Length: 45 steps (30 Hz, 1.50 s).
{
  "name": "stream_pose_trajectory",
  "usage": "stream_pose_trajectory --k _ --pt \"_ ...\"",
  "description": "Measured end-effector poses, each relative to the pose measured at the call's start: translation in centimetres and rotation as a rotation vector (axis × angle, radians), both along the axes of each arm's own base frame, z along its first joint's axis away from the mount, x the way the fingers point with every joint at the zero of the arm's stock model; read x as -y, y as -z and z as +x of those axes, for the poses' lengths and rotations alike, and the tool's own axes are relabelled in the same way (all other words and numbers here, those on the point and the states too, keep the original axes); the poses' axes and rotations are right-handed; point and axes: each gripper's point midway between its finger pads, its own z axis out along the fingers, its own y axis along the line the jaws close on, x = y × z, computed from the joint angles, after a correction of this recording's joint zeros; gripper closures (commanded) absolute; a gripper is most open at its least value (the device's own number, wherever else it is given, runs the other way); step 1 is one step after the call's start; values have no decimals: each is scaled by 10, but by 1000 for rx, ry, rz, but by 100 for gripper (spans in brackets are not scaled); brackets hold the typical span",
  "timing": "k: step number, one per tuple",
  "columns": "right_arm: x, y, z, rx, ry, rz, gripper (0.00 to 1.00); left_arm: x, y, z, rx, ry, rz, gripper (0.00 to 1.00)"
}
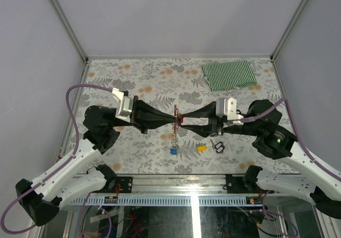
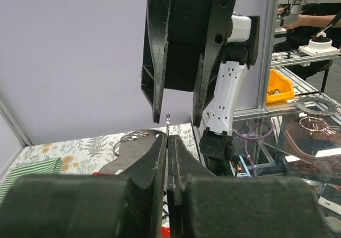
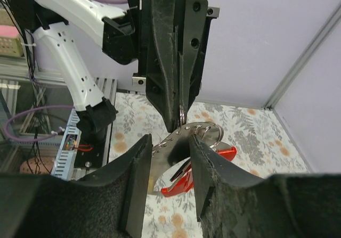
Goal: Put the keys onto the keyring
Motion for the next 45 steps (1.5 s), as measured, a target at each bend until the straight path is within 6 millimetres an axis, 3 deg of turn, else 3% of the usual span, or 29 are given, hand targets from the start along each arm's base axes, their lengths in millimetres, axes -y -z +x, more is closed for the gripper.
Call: stream_pose_trajectory --k 11,19,26,29,32,37,45 --pt "-6 -18 -7 35 -56 86 68 -3 -7 -11 22 45 -15 100" --pt "-13 -11 -5 24 -73 66 74 -3 -8 -12 32 52 -21 100" --pt "-17 -6 -6 18 -90 52 87 -3 -7 -14 36 68 -13 100" --pt "-17 -6 -6 18 -94 51 98 -3 -6 -15 37 74 -10 100" --pt "-17 -6 -7 20 -96 50 100 -3 -6 -16 37 76 -9 99" --pt "-17 -5 -5 58 -91 44 100 -3 -6 -16 39 75 -8 78" --pt "-10 -3 -2 281 -65 19 100 -7 -17 -17 111 39 7 69"
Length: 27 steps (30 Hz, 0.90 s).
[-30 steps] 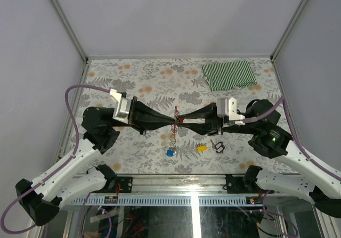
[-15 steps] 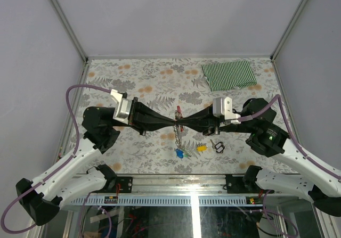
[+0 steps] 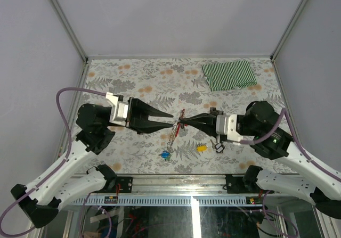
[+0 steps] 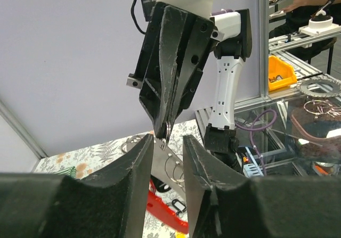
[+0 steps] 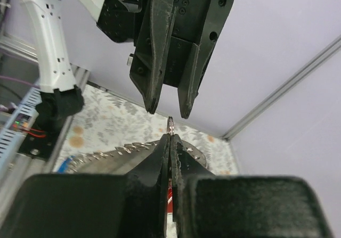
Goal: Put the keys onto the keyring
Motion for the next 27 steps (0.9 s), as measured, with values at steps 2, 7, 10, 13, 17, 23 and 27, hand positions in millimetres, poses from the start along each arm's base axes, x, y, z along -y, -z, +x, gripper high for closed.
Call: stream_pose_trajectory --k 2,7,10,13,17,23,27 --pt "4 -3 -2 85 2 7 100 -2 -1 0 23 -22 16 68" --pt "15 -8 -5 290 21 24 100 -6 1 5 66 -83 71 66" --pt "18 -4 -4 393 35 14 100 -7 6 8 82 -110 98 65" --pt "18 -2 -1 455 44 3 100 -7 11 11 84 -124 122 65" --pt "17 0 0 496 48 -11 100 -6 14 15 89 -134 137 65" --pt "15 2 3 512 53 -19 100 -3 13 16 99 -136 144 65" --pt "12 6 6 505 57 -35 100 5 11 9 122 -124 149 65"
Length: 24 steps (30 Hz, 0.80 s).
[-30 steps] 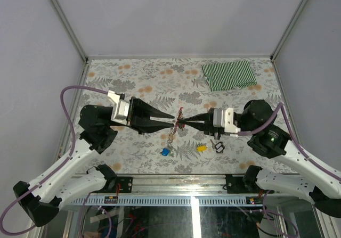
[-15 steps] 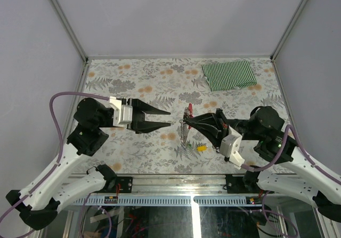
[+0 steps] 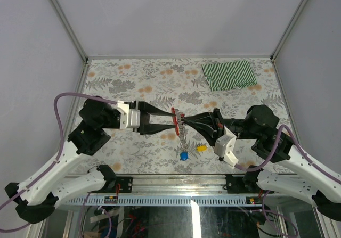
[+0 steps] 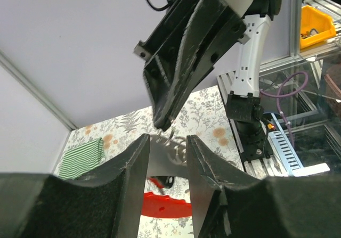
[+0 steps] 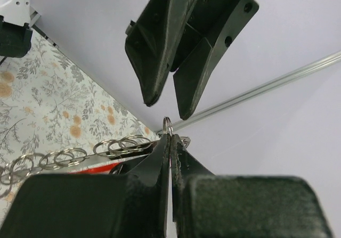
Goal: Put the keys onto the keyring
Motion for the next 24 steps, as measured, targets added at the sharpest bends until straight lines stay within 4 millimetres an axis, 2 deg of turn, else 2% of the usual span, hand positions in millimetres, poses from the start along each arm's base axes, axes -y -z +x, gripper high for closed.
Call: stream_pose_trajectory --k 7,15,24 --pt "0 8 5 -23 26 -32 100 11 4 -6 60 -34 30 67" --pt "-2 11 7 -33 26 -44 100 9 13 8 85 -122 71 73" --pt "-2 7 7 -52 32 -37 100 14 18 13 96 -144 106 80"
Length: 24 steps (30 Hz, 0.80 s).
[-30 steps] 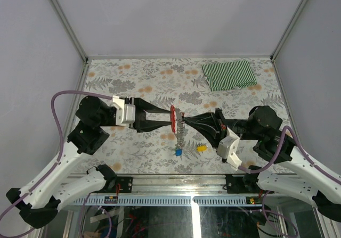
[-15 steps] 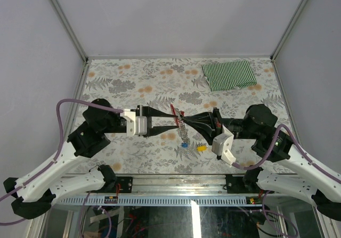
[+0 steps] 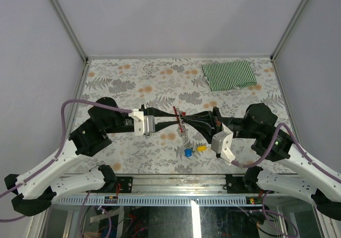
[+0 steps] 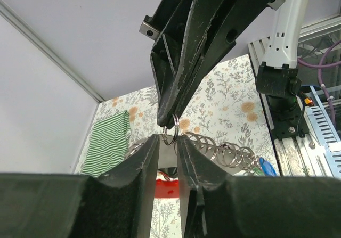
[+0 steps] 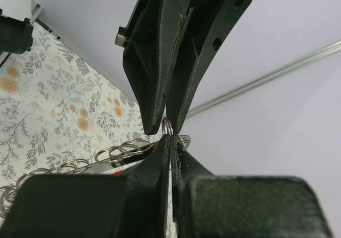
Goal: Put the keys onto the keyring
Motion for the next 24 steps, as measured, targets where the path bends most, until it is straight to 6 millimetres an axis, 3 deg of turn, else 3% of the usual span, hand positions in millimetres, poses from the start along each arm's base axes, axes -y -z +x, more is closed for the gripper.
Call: stream_pose_trajectory --k 8,12,14,20,24 --pt "0 6 2 -47 14 -21 100 6 6 2 -1 -5 23 86" --pt "1 5 2 -71 14 -27 100 6 4 2 2 -9 24 100" --pt "1 4 1 -86 14 -25 99 6 3 2 8 -10 24 100" --pt "1 2 -2 -117 3 -19 73 6 1 -1 -6 -4 16 100" --pt "4 -8 -8 -120 -22 15 68 2 0 -10 -38 18 -37 100"
